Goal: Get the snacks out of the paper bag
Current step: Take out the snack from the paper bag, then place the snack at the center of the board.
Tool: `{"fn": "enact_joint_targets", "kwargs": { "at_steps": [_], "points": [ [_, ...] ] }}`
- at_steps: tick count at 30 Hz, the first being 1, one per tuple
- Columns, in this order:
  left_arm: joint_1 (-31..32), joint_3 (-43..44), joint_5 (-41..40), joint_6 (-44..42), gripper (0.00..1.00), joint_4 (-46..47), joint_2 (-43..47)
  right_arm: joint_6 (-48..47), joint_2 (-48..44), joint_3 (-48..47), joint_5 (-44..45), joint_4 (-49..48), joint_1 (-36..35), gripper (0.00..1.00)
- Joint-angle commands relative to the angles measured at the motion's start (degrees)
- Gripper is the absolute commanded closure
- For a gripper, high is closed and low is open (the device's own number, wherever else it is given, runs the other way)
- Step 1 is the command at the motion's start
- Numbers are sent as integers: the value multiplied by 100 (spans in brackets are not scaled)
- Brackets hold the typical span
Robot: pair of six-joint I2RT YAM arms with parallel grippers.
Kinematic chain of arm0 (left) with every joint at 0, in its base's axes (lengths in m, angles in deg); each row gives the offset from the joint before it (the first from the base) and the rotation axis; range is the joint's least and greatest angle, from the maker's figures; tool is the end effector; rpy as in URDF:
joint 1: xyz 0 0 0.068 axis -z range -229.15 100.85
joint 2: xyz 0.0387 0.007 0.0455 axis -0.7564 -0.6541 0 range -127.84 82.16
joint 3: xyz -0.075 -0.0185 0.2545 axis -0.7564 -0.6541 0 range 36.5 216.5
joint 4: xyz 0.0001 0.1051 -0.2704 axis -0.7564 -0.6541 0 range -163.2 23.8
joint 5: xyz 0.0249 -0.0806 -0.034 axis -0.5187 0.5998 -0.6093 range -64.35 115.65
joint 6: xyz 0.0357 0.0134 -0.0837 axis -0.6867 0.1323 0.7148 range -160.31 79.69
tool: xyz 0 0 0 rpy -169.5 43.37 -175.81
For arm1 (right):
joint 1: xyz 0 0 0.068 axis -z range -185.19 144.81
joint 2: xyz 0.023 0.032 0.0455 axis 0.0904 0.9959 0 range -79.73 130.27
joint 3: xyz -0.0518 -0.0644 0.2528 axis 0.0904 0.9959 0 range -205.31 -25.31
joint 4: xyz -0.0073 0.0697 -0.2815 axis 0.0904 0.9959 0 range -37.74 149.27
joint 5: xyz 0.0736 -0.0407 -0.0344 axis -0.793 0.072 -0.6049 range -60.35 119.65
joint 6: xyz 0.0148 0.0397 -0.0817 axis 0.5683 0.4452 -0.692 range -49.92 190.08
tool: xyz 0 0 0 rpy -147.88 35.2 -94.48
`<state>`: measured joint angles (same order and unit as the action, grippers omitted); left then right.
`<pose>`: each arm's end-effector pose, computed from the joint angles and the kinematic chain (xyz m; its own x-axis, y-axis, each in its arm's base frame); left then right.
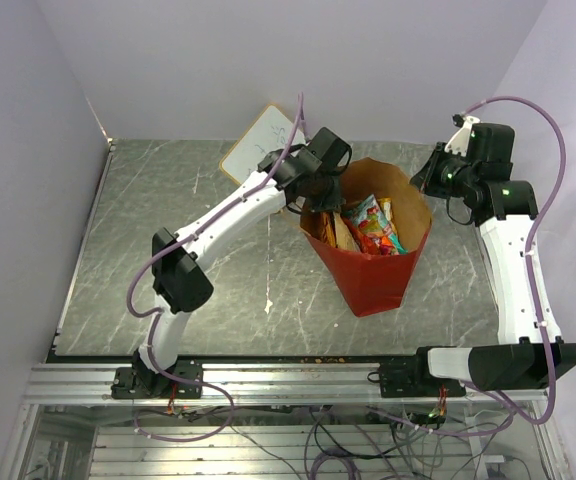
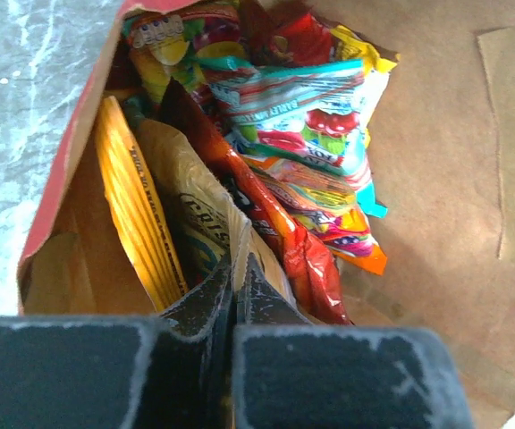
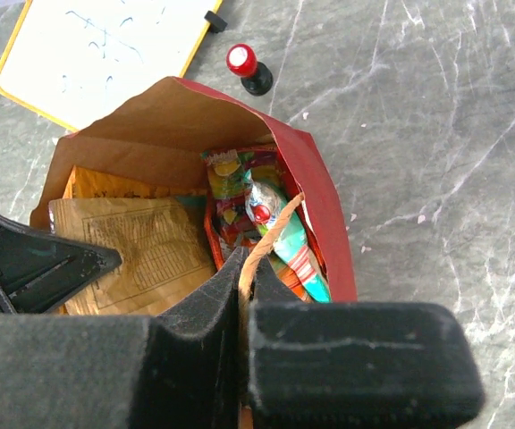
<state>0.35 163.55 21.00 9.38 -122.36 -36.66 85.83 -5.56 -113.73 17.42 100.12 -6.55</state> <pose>0.3380 -0.3854 0.3213 -0.8629 -0.1599 -0.4794 0.0999 0.8759 -0.4721 0.3304 0.0254 0.4009 -0.5868 0.2513 -0.7697 -0.0421 0.9399 0.3390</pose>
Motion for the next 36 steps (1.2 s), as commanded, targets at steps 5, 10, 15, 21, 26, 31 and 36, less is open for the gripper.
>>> {"fn": "enact_joint_targets", "kwargs": {
  "at_steps": [5,10,15,21,26,31,36],
  "points": [
    [-145,31,1510,323,93,1462,702,191,-316,112,309,-119,-38,100],
    [-300,72,2065,585,93,2466,1015,293,-500,287,512,-10,-35,100],
    [-544,161,2543,955,93,3441,1299,332,-670,380,717,67,-39,100],
    [-1074,93,3391,1774,93,4831,1751,423,-758,486,715,102,-39,100],
    [-1827,-145,3896,2010,93,5178,2600,473,-813,589,714,105,-40,100],
    [-2541,-441,4583,2376,93,5604,3382,354,-767,483,845,186,-37,100],
    [-2755,-236,4985,1162,93,4244,4040,300,-762,488,779,214,-38,100]
  ]
}}
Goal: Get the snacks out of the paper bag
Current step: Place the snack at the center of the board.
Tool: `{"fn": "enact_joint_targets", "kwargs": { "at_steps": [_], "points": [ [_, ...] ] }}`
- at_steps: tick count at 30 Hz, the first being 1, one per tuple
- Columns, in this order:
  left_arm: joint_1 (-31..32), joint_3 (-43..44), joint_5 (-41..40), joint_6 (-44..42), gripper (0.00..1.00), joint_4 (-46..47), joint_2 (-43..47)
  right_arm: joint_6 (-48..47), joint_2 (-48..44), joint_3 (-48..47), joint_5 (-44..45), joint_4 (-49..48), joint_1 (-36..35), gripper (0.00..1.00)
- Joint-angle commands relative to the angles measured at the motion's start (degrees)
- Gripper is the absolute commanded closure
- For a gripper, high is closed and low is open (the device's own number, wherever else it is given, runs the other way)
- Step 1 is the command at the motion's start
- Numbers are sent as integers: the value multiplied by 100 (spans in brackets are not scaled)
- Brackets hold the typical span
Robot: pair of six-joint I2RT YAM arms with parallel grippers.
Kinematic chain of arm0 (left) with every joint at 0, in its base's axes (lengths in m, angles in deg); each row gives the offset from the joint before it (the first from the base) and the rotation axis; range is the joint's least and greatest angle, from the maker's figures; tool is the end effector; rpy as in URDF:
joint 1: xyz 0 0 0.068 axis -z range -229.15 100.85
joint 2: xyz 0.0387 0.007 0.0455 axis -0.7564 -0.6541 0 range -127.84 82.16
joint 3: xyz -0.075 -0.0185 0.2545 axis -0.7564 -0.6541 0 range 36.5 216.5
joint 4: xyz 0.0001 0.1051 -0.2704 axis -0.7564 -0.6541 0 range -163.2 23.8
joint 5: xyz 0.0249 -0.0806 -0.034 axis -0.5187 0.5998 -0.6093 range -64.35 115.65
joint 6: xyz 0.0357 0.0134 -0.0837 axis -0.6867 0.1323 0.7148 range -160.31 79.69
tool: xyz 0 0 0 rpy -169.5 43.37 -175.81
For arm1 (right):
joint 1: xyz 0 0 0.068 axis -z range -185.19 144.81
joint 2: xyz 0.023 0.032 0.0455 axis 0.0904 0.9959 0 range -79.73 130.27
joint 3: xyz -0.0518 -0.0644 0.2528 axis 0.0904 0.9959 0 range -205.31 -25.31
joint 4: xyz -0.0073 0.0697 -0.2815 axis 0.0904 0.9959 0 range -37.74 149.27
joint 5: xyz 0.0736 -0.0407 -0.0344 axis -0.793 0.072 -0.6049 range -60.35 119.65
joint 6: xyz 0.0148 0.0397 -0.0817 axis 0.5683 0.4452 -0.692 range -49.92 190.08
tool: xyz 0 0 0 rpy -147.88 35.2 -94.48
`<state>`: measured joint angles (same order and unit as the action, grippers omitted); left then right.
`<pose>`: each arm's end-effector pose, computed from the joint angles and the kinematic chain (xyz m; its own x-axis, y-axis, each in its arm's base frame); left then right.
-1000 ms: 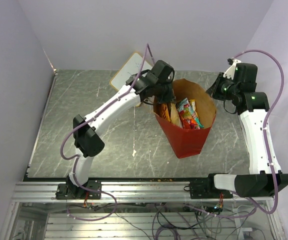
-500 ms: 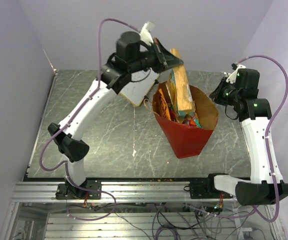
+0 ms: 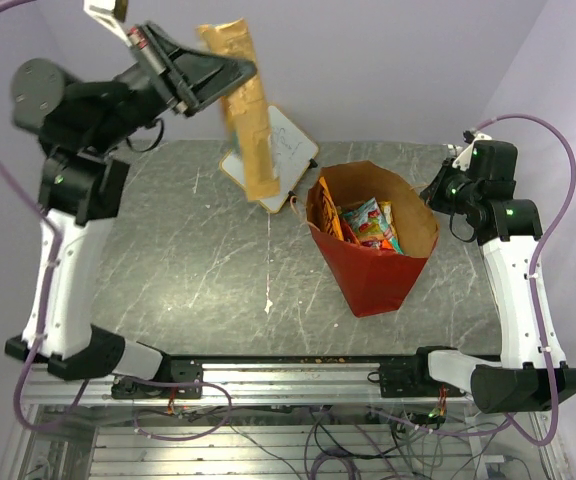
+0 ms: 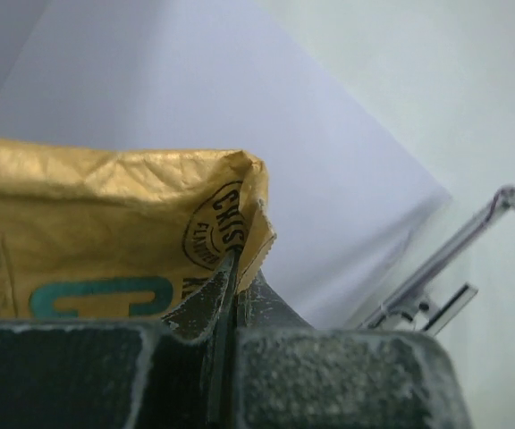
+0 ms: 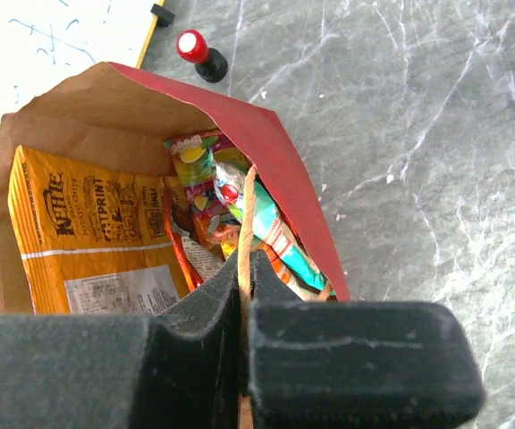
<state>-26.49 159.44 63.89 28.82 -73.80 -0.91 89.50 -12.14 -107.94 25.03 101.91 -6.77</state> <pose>0.2381 -0.1548 0.6653 -0.5584 -0.5622 -0.6100 0.7403 -0.0059 -0.6723 0.3008 0.0150 0.3915 -0.5667 0.3158 -0.7610 0.1001 0.9432 0.3169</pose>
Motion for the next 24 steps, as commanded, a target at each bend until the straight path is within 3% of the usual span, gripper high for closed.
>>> {"fn": "enact_joint_targets", "kwargs": {
  "at_steps": [1,5,10,17,19,24],
  "points": [
    [-76,231,646,-1080,93,-1044,584,-71,-101,-74,10,37,-17,100],
    [-77,-271,237,-1725,93,-2200,1311,-105,-113,-36,-35,85,-16,100],
    [-77,-1734,-700,-2183,93,-2779,2544,-65,-175,80,-102,83,-17,100],
    [-77,-3673,-2227,-1855,93,-3059,3880,-33,-128,112,-198,49,-17,100],
    [-77,-4017,-2650,-1908,93,-3451,3973,-18,-87,84,-220,33,-17,100],
    [-77,-4060,-4476,-1913,93,-5588,3245,-49,-12,-54,-167,59,-15,100]
  ]
}}
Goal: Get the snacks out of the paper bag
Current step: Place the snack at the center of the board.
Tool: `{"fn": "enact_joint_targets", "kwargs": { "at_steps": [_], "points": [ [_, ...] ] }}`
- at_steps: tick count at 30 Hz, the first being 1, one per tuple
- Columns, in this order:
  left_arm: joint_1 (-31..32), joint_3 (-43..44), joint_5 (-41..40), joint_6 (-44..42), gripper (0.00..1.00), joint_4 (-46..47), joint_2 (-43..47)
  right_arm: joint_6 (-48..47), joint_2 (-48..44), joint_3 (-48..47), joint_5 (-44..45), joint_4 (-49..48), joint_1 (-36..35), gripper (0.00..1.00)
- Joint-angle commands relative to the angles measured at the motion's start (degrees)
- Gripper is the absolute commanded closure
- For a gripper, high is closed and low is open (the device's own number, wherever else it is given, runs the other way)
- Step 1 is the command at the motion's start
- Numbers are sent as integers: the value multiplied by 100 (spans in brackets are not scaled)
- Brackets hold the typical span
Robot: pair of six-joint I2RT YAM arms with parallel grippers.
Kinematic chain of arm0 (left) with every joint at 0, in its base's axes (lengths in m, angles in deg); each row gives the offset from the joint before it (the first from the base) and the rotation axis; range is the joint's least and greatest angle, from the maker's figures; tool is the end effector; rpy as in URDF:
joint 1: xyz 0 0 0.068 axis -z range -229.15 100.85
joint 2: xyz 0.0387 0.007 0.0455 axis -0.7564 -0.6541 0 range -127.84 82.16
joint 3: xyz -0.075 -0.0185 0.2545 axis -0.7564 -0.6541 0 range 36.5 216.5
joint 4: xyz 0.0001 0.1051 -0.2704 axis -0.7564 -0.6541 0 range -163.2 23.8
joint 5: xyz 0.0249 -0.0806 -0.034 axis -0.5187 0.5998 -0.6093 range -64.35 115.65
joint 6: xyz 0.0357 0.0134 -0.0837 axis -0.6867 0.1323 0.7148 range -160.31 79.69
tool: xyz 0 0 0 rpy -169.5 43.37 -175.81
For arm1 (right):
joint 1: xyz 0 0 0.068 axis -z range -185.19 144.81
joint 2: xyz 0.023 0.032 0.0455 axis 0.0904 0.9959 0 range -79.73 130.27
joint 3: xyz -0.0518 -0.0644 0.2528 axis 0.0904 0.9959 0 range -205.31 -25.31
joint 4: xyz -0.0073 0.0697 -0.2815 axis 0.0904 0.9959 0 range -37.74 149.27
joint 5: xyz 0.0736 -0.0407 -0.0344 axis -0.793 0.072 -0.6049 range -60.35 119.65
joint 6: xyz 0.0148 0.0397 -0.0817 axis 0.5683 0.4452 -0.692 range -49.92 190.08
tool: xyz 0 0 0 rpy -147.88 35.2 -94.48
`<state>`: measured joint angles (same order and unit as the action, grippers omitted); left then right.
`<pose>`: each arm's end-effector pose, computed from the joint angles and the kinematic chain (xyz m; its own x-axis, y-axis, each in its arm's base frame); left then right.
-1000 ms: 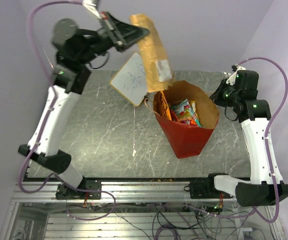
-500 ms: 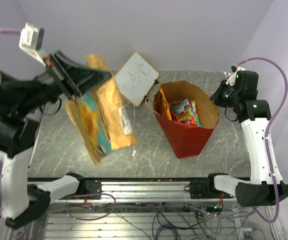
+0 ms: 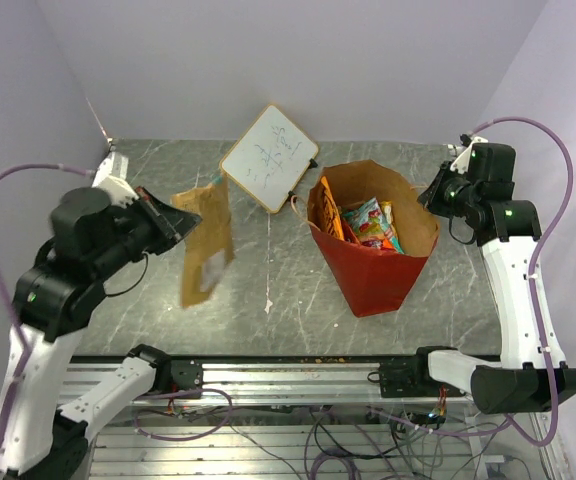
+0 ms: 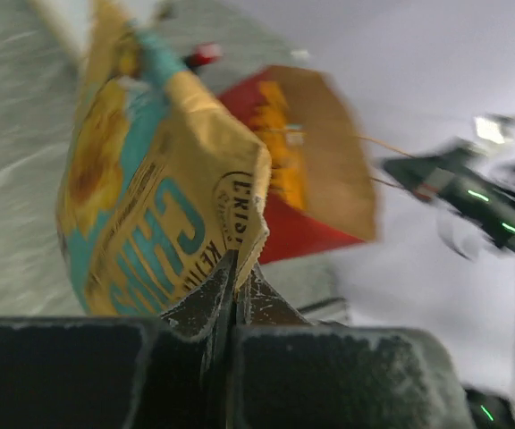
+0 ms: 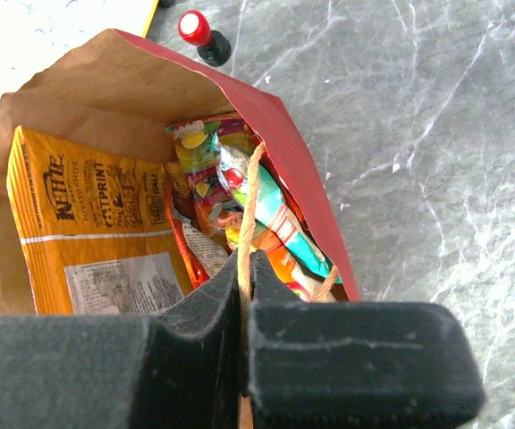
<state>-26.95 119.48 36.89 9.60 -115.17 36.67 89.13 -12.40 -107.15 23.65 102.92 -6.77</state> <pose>0.1548 -0.0806 0.4810 -0.5374 -0.5911 -0.6015 0.2117 0.5958 -0.7747 0.2983 0.0169 0.3855 -0.5939 0.3083 -0.7431 0.0866 0.9428 0.3219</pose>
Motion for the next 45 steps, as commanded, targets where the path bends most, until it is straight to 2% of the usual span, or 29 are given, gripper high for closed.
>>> {"fn": "enact_joint_targets", "kwargs": {
  "at_steps": [1,9,15,19,23,26,31,35,38,40,43,45],
  "points": [
    [-31,-142,-2042,63,93,-1608,-631,-31,16,-142,-15,-33,-13,100],
    [-35,-295,-3608,1424,93,-2680,-1199,-75,-54,10,-2,-41,-15,100],
    [-55,-119,-4754,1759,93,-2973,-1375,-82,-79,127,40,-55,-17,100],
    [-100,391,-5642,2195,93,-3659,-1563,-57,-19,114,82,-42,-17,100],
    [-110,185,-6045,2453,93,-3666,-1210,-38,25,194,105,-143,-17,100],
    [-110,39,-6389,2439,93,-3647,-1022,-64,128,152,116,-59,-13,100],
    [-136,256,-6930,1619,93,-3681,-1194,-120,267,252,-7,-91,-17,100],
    [-154,134,-7269,1469,93,-3607,-1301,-103,461,133,-85,-90,-17,100],
    [-173,-170,-7211,788,93,-2800,-1654,-141,558,-17,-61,-73,-17,100],
    [-197,-437,-6801,331,93,-2139,-2001,-200,615,-105,4,-46,-17,100],
    [-247,-684,-5484,-9,93,-1428,-2928,-273,660,-149,138,-27,-17,100],
    [-294,-671,-4491,143,93,-1368,-3761,-272,658,-133,167,-56,-17,100]
  ]
}}
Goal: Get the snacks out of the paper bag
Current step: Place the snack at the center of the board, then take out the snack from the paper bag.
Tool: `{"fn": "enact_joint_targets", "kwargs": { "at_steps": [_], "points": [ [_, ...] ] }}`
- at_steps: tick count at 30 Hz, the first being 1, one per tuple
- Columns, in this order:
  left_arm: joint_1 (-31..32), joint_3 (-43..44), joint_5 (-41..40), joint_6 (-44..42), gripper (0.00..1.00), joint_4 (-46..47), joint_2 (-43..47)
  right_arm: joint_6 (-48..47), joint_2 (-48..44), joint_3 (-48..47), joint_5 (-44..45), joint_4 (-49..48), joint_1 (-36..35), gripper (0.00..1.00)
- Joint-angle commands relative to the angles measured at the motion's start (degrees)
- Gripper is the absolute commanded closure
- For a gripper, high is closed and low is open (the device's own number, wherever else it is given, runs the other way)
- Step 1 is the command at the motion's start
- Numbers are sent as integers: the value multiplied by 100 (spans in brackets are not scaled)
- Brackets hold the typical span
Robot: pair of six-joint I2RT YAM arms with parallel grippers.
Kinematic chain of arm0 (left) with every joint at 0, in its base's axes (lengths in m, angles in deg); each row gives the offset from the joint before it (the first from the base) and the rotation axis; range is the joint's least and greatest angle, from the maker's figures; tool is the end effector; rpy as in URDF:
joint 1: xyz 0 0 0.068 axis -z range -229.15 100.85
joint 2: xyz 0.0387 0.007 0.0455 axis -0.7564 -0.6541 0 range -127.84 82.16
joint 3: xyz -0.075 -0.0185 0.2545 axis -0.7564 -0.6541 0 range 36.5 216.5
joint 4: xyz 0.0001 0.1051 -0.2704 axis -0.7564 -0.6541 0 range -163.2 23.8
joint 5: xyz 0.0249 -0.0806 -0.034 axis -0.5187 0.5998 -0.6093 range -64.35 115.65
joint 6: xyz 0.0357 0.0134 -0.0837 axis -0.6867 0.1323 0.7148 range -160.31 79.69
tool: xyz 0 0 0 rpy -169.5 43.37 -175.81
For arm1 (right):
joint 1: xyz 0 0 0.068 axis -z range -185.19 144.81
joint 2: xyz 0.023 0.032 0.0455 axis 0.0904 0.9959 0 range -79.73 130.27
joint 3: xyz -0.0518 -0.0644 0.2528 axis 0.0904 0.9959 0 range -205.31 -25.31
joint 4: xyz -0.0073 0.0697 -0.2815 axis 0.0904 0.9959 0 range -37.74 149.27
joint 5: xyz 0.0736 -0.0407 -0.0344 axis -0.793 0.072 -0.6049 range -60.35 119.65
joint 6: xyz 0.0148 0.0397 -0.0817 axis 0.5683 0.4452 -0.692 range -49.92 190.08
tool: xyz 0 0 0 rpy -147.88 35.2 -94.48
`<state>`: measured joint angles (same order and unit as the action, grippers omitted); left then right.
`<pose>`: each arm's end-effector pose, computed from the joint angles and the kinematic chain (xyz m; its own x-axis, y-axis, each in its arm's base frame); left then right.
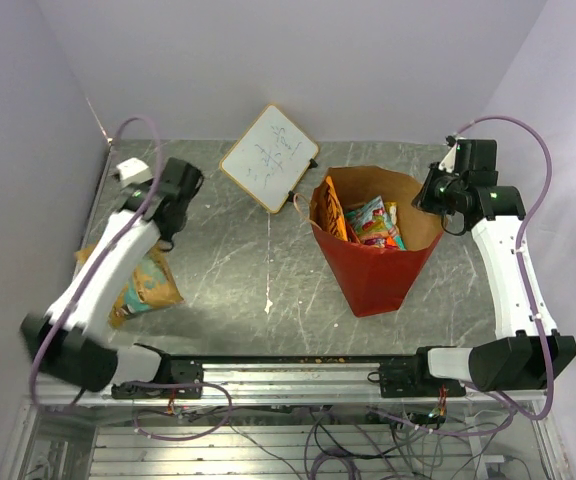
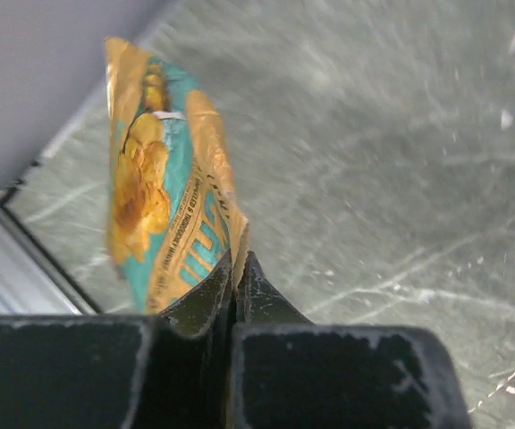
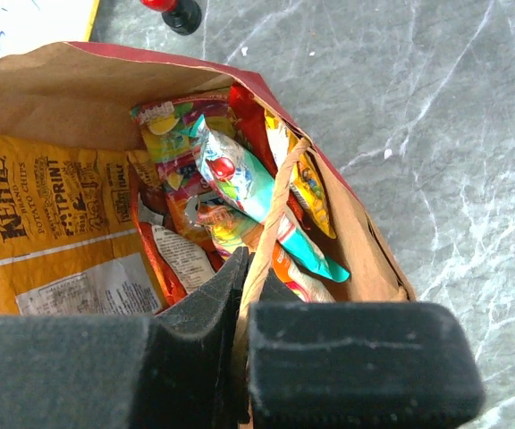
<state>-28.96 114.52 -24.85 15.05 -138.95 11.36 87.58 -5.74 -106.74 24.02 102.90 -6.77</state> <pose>0.2600 -0.0277 0.3351 -0.4194 -0.4033 -0.8133 -0.7485 0.6606 0.0584 0.3280 0.0172 0.3486 -0.6824 0.2805 -0.6750 0.1112 0.9525 0.2833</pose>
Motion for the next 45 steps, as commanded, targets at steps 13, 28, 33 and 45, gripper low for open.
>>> {"fn": "enact_joint_targets", "kwargs": {
  "at_steps": [13,28,33,45],
  "points": [
    [-252,-325,4471,-701,10,1802,-731,-6,-132,-54,-476,-137,-10,100],
    [-239,-1687,7751,570,13,3459,2402,195,-194,14,-1181,88,-17,100],
    [-181,-958,7821,597,12,3426,2106,257,-277,-217,-1343,126,-10,99],
    [2016,380,6447,727,16,4086,518,770,-446,-522,-1742,-165,-17,100]
  ]
}}
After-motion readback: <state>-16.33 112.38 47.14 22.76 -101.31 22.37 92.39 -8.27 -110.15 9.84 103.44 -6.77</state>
